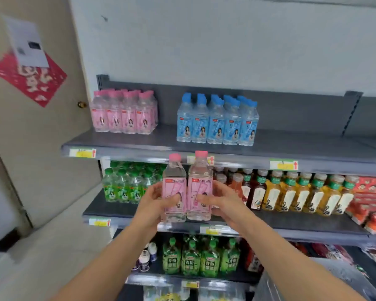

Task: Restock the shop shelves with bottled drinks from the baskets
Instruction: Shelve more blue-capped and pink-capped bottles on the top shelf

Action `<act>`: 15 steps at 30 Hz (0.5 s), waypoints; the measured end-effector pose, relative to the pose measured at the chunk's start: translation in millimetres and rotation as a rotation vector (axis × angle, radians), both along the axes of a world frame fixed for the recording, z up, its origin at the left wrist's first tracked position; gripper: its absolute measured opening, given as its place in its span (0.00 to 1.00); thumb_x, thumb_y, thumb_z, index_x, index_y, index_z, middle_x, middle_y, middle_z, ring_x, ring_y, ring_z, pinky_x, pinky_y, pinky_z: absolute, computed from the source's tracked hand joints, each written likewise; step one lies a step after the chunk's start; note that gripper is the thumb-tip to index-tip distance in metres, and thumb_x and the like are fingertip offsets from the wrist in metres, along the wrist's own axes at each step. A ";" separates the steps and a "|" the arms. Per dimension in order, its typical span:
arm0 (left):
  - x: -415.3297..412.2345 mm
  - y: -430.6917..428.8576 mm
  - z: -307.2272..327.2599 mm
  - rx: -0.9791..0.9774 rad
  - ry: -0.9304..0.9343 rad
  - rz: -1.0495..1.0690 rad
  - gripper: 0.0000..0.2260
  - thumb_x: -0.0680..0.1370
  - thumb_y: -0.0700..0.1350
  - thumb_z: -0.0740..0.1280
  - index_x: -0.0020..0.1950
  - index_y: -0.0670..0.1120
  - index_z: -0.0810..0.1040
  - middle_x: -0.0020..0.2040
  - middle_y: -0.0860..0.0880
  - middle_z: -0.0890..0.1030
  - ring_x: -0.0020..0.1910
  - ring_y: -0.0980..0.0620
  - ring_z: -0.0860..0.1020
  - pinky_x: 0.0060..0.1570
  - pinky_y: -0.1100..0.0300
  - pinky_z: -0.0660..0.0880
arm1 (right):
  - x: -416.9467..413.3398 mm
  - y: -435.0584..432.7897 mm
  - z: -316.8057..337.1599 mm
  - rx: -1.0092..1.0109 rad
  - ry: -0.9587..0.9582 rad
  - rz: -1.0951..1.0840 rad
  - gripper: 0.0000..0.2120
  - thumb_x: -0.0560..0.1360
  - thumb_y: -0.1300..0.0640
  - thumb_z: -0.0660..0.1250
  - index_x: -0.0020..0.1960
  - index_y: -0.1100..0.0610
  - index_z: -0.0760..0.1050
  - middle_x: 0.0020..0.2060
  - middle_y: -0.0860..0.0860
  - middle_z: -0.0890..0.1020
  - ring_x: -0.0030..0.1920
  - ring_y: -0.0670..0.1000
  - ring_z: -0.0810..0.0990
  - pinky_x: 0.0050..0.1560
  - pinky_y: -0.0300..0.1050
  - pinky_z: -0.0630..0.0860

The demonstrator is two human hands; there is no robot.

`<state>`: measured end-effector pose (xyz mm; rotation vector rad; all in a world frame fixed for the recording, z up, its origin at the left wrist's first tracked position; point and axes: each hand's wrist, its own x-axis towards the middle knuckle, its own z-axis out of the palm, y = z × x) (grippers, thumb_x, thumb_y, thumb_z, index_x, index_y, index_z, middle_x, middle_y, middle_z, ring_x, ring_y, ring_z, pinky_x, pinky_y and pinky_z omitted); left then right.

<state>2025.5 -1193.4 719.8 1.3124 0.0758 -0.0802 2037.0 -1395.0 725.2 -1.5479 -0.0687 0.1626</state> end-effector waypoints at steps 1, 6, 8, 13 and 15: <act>2.2 6.1 6.0 -0.010 -0.018 0.022 0.22 0.71 0.33 0.73 0.62 0.44 0.72 0.58 0.44 0.81 0.56 0.44 0.80 0.57 0.47 0.77 | 5.0 7.6 6.7 -0.002 -0.017 0.011 0.25 0.66 0.61 0.78 0.61 0.52 0.77 0.54 0.52 0.84 0.54 0.54 0.83 0.58 0.59 0.78; 9.6 34.3 31.2 -0.018 -0.088 0.112 0.23 0.71 0.34 0.73 0.63 0.46 0.72 0.57 0.46 0.81 0.55 0.44 0.81 0.53 0.44 0.78 | 25.7 41.6 36.3 0.015 -0.114 0.058 0.19 0.68 0.64 0.76 0.57 0.54 0.78 0.52 0.52 0.84 0.52 0.54 0.84 0.54 0.55 0.80; 15.2 48.0 40.2 -0.024 -0.103 0.131 0.23 0.70 0.34 0.73 0.62 0.46 0.72 0.58 0.46 0.81 0.54 0.44 0.81 0.56 0.42 0.77 | 35.6 56.0 44.9 0.048 -0.142 0.072 0.19 0.68 0.66 0.76 0.57 0.54 0.78 0.53 0.53 0.84 0.53 0.55 0.84 0.54 0.56 0.80; 37.8 87.1 62.1 -0.057 -0.157 0.180 0.22 0.70 0.34 0.73 0.61 0.45 0.73 0.55 0.45 0.82 0.50 0.47 0.81 0.48 0.51 0.76 | 70.3 97.3 64.5 0.060 -0.190 0.075 0.24 0.67 0.65 0.76 0.61 0.54 0.75 0.54 0.55 0.82 0.54 0.57 0.83 0.55 0.60 0.80; 50.8 105.9 69.9 -0.081 -0.167 0.197 0.21 0.70 0.34 0.73 0.61 0.46 0.74 0.52 0.47 0.82 0.49 0.48 0.80 0.50 0.49 0.76 | 86.2 117.4 71.9 0.057 -0.216 0.069 0.25 0.67 0.64 0.77 0.61 0.53 0.74 0.54 0.56 0.82 0.54 0.57 0.83 0.54 0.59 0.80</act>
